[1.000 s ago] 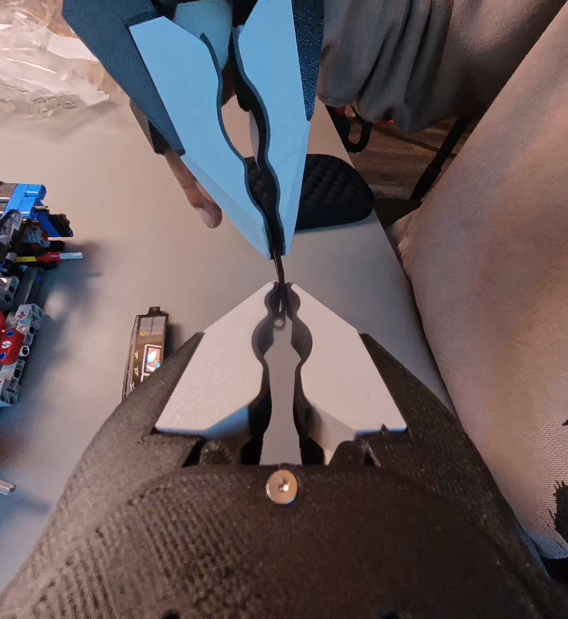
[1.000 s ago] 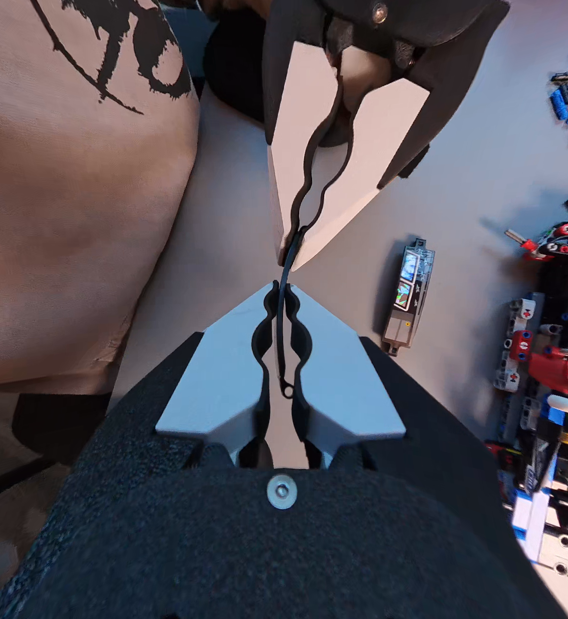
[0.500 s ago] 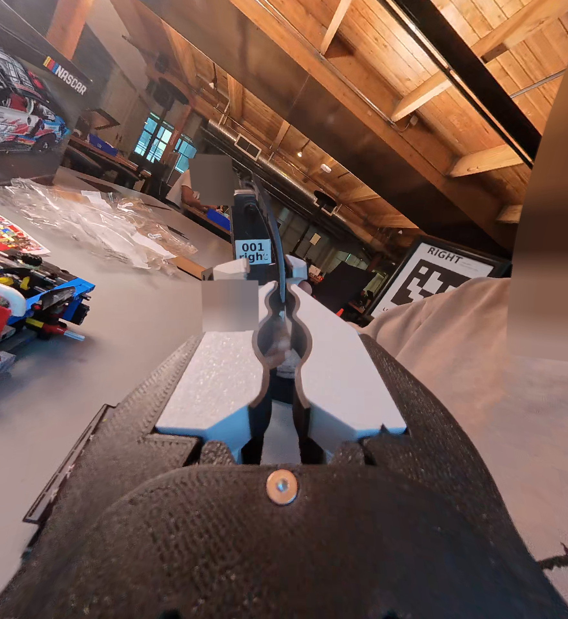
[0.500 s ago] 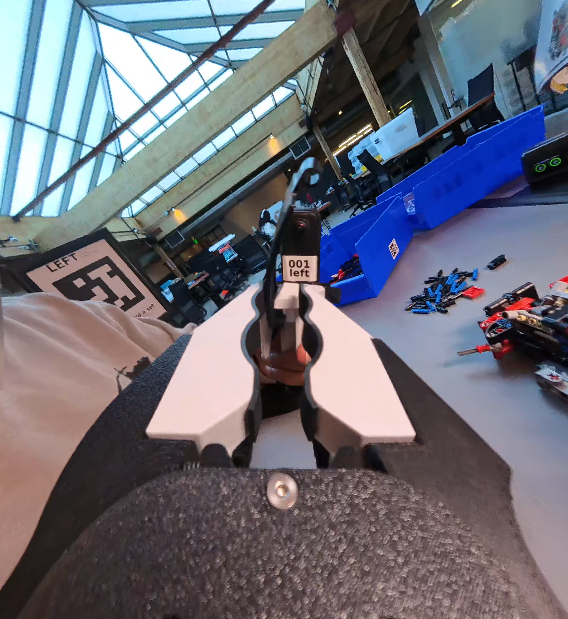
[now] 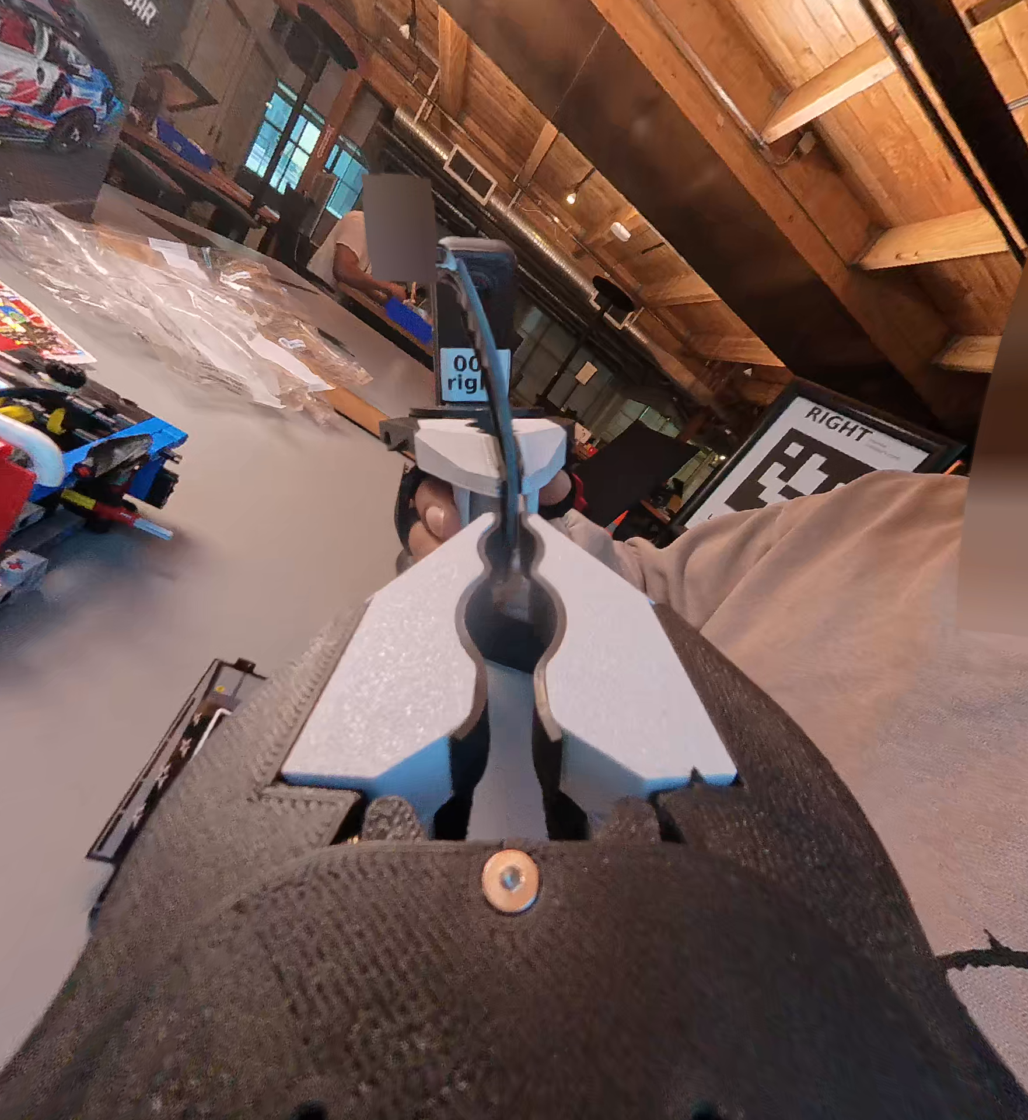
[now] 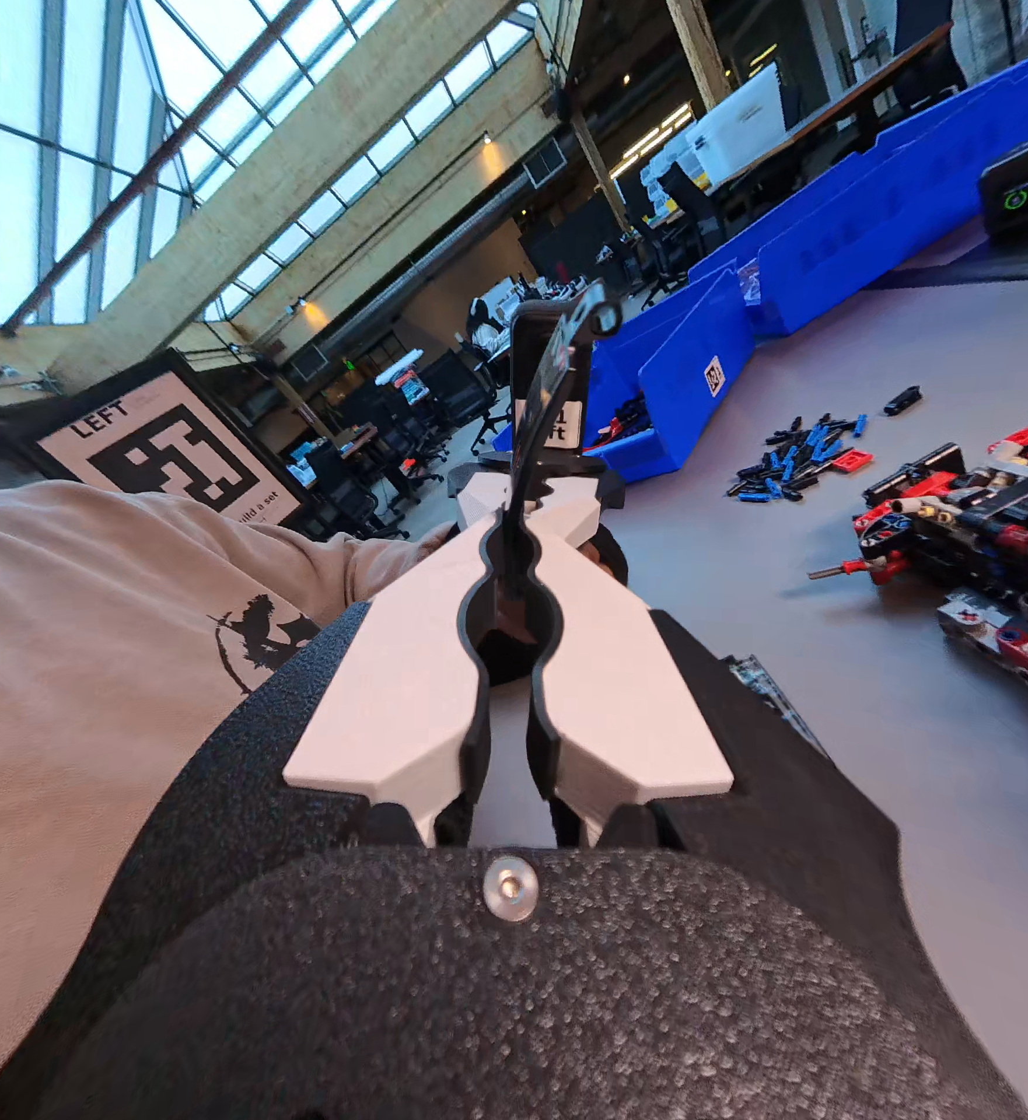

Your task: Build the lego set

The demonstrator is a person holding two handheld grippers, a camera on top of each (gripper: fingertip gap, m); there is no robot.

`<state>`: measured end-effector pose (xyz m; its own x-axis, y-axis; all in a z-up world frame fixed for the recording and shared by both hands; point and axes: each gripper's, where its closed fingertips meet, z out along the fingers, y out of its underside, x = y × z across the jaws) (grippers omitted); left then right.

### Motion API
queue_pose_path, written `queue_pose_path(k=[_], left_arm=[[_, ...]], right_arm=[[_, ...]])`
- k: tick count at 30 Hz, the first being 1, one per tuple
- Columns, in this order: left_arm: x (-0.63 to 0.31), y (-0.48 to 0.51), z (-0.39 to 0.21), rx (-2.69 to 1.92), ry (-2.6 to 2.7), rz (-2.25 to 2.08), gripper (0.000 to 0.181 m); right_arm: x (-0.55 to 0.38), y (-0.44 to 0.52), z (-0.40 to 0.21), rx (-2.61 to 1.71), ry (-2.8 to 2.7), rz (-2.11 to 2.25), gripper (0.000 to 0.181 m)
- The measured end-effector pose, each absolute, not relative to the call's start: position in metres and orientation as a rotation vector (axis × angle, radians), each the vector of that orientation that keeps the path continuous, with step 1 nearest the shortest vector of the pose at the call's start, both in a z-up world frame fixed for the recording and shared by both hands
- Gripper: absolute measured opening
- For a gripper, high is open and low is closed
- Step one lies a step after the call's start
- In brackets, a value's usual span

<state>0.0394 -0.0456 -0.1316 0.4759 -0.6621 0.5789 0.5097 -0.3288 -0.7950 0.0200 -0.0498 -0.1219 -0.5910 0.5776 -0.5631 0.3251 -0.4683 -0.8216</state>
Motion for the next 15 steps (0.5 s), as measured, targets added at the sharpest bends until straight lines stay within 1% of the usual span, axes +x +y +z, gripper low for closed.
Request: queue_pose_path(k=[3,9,10,11,12,14,15], left_arm=[[0.0397,-0.0462,-0.1365,-1.568,0.201,-1.118,0.0],[0.0395,-0.0447,-0.1352,-1.549,0.191,-1.065,0.0],[0.041,-0.0444,-0.1376,-1.562,0.2,-1.048,0.009],[0.0424,-0.0437,-0.1389,-1.571,0.204,-1.039,0.003],[0.0433,-0.0439,-0.1375,-1.564,0.207,-1.043,0.0],[0.0445,-0.0445,-0.1342,-1.546,0.202,-1.064,0.0],[0.0457,-0.0444,-0.1336,-1.538,0.198,-1.071,0.0]], right_arm=[[0.0206,-0.0505,-0.125,-1.339,-1.508,2.211,0.0],[0.0189,-0.0492,-0.1231,-1.35,-1.489,2.216,0.0],[0.018,-0.0487,-0.1232,-1.351,-1.478,2.217,0.0],[0.0186,-0.0505,-0.1234,-1.34,-1.488,2.221,0.0],[0.0186,-0.0511,-0.1225,-1.328,-1.481,2.221,0.0],[0.019,-0.0528,-0.1189,-1.282,-1.463,2.214,0.0],[0.0183,-0.0561,-0.1202,-1.265,-1.476,2.189,0.005]])
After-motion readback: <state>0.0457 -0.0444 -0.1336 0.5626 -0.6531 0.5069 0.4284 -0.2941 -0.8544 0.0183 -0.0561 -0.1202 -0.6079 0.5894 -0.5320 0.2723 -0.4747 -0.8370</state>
